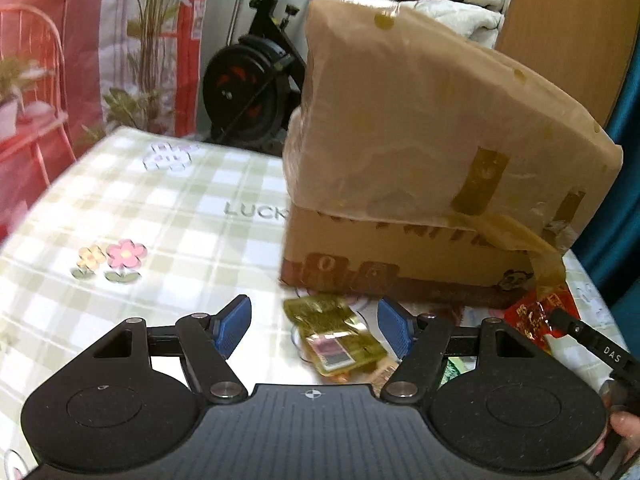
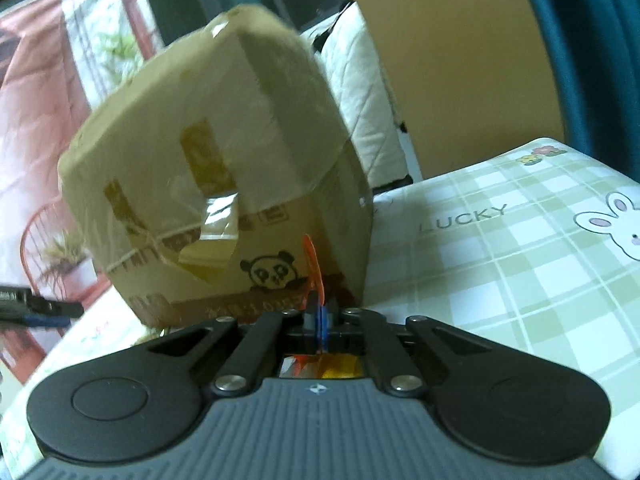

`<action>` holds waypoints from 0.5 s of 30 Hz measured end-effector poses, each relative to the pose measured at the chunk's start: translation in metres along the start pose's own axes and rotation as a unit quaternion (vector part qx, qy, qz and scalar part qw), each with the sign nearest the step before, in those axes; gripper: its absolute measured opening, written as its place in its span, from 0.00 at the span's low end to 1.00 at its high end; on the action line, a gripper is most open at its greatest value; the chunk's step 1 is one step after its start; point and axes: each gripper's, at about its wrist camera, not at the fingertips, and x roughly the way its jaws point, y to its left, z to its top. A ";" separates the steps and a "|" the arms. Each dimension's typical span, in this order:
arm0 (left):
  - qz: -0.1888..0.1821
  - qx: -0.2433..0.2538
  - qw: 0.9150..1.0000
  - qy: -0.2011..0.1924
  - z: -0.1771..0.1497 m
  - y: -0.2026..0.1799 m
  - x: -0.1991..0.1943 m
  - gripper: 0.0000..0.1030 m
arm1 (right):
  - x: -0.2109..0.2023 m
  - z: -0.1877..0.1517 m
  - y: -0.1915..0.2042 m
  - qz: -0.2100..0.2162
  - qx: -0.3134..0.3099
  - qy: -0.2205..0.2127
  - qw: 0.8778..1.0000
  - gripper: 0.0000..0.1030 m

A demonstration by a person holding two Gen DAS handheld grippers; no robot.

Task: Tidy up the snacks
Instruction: 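Grasp the orange packet with the right tool while the left tool lowers to the gold packet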

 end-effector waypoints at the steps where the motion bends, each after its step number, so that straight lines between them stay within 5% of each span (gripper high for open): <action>1: 0.000 -0.001 1.000 0.003 -0.001 -0.001 0.002 0.70 | -0.002 0.000 -0.003 -0.001 0.008 -0.007 1.000 0.01; 9: 0.016 -0.005 0.999 0.049 -0.005 -0.014 0.038 0.70 | -0.007 0.001 -0.019 0.004 0.053 -0.028 0.998 0.01; 15: 0.046 -0.059 0.995 0.071 -0.001 -0.010 0.073 0.78 | -0.005 0.000 -0.018 0.014 0.043 -0.025 0.999 0.01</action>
